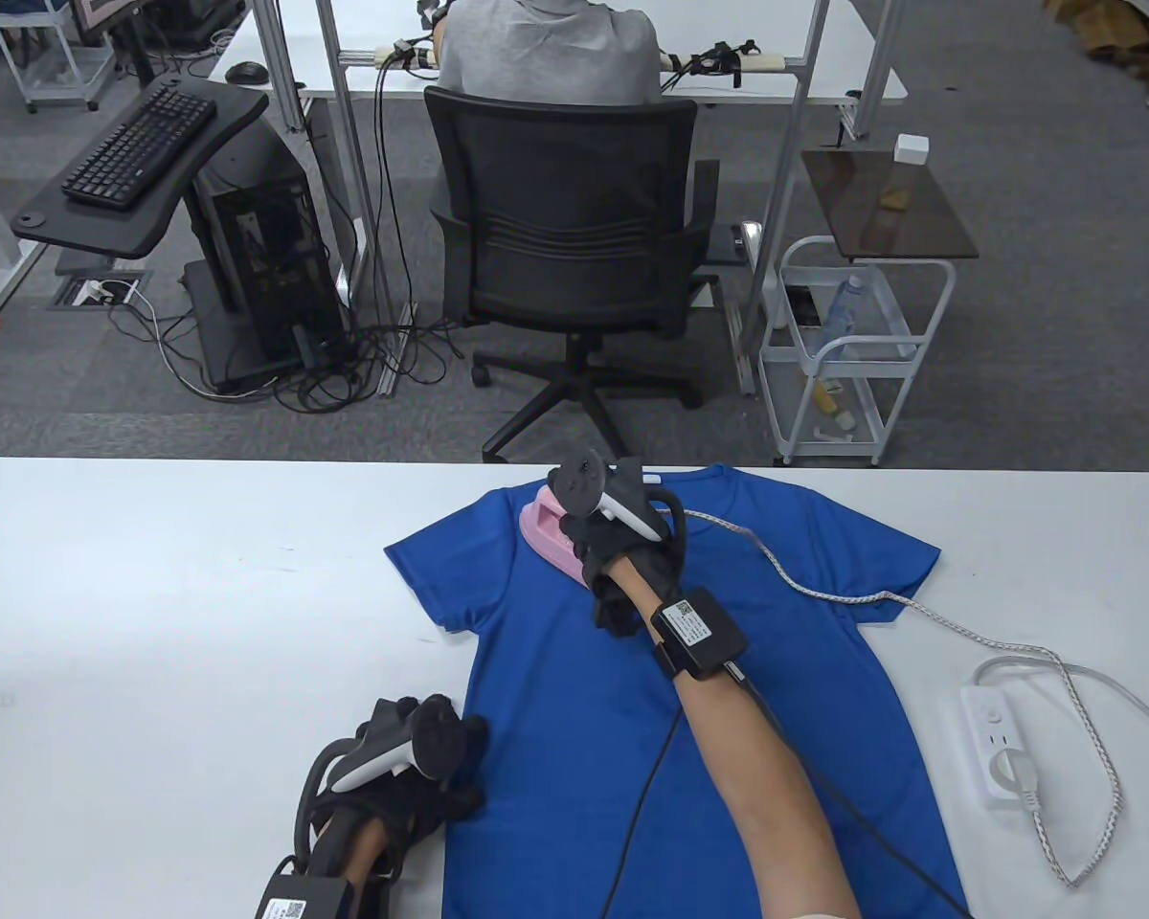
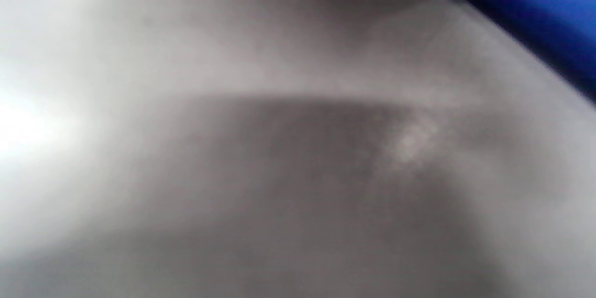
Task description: Iron t-shirt with electric iron on table
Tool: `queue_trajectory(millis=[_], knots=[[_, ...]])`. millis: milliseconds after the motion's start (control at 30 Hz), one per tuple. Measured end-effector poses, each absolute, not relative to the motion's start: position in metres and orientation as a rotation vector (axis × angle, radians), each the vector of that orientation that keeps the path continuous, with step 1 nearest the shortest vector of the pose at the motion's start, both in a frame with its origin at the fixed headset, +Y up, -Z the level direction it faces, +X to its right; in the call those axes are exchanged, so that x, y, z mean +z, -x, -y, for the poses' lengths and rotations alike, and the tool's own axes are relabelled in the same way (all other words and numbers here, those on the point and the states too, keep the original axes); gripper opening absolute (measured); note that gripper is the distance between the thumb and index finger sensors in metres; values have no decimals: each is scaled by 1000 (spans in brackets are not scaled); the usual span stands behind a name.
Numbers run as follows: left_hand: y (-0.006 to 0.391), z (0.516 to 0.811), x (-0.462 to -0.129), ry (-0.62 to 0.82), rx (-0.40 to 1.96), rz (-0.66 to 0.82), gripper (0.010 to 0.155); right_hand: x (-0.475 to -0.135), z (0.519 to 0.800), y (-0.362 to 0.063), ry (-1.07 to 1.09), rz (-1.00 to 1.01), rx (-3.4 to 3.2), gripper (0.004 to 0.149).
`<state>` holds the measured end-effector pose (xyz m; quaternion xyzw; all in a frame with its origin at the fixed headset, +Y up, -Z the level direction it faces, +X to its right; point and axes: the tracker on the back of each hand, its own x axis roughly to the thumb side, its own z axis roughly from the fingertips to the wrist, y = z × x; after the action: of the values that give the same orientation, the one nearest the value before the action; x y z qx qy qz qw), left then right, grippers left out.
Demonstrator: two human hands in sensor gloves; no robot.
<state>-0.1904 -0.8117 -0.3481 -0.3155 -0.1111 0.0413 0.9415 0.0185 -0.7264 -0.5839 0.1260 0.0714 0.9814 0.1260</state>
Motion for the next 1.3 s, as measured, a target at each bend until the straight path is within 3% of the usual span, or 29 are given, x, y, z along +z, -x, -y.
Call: queue_trajectory(millis=[167, 300, 700, 1067, 1300], knots=[[190, 812, -348, 642, 84, 227, 76, -579, 723, -24, -370, -150, 2936, 65], [190, 812, -348, 643, 83, 227, 75, -581, 725, -49, -192, -7, 3016, 64], [190, 812, -348, 640, 86, 224, 76, -603, 731, -72, 69, 81, 2935, 61], [190, 812, -348, 640, 82, 224, 75, -574, 727, -96, -39, -13, 3023, 62], [190, 812, -348, 640, 82, 225, 76, -558, 729, -113, -73, 35, 3033, 61]])
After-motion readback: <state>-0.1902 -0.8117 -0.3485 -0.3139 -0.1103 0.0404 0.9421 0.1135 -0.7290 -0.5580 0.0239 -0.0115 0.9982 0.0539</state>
